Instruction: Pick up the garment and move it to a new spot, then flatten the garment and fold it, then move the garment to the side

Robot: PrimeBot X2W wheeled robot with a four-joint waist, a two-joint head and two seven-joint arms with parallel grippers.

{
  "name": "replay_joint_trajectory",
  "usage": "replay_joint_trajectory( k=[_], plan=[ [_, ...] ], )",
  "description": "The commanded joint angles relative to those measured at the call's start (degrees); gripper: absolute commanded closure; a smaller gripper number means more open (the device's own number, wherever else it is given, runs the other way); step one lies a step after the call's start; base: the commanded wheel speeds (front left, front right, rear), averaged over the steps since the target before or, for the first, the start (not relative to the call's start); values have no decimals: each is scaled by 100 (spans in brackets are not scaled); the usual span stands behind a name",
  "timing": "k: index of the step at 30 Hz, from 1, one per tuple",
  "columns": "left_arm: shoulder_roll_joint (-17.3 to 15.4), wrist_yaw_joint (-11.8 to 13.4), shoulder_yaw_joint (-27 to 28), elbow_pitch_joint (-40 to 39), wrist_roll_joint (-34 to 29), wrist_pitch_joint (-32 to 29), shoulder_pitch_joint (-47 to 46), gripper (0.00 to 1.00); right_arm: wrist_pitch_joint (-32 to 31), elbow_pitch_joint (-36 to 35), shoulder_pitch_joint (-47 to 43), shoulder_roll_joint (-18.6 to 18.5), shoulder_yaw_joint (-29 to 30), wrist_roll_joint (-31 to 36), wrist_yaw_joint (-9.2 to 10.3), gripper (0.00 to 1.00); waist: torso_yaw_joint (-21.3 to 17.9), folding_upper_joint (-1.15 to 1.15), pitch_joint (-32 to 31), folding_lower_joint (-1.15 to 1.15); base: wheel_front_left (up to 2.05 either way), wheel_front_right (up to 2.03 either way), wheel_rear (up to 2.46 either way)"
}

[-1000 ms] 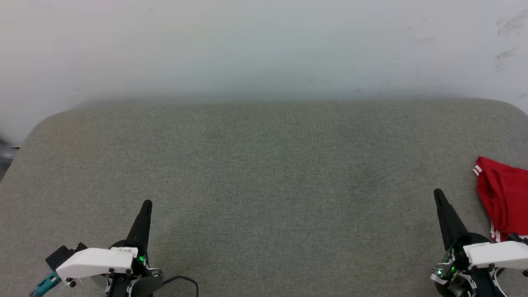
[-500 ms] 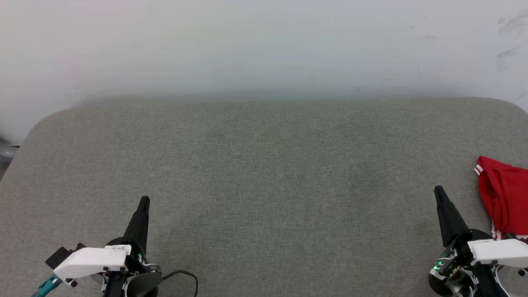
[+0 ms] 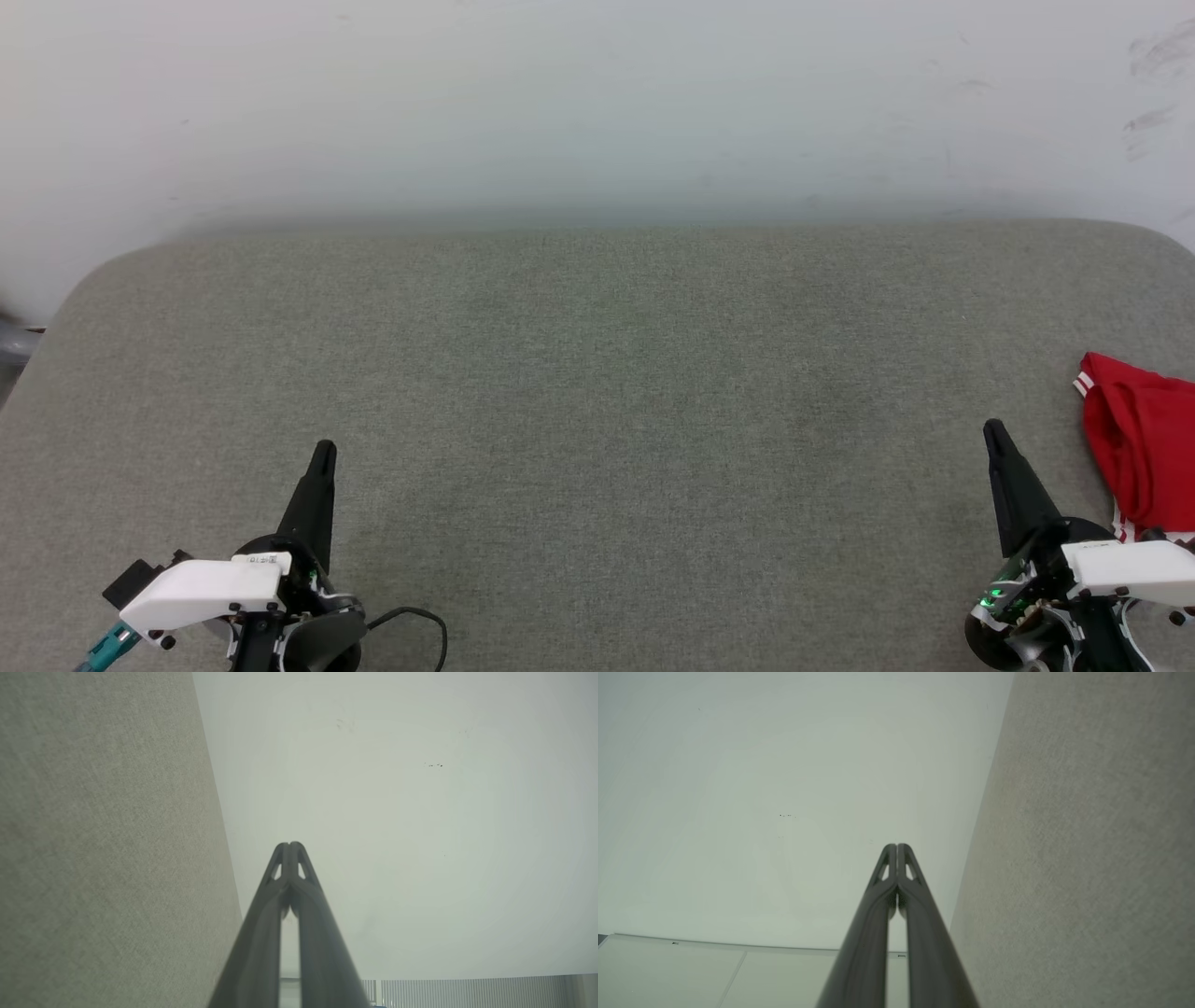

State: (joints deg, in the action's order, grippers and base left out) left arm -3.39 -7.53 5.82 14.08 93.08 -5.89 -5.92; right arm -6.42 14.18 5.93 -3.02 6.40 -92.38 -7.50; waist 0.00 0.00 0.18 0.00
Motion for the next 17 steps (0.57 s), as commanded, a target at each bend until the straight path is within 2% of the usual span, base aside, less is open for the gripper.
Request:
replay_joint_trajectory(
  k=[1,17],
  plan=[
    [5,-14,15,3,-4,-20,-52,100,3,5,69,6,5,-19,2,100,0,0,0,0,0,0,0],
    [19,-14,35,3,-26,-41,-55,100,-2,5,70,11,10,-14,2,100,0,0,0,0,0,0,0]
  ],
)
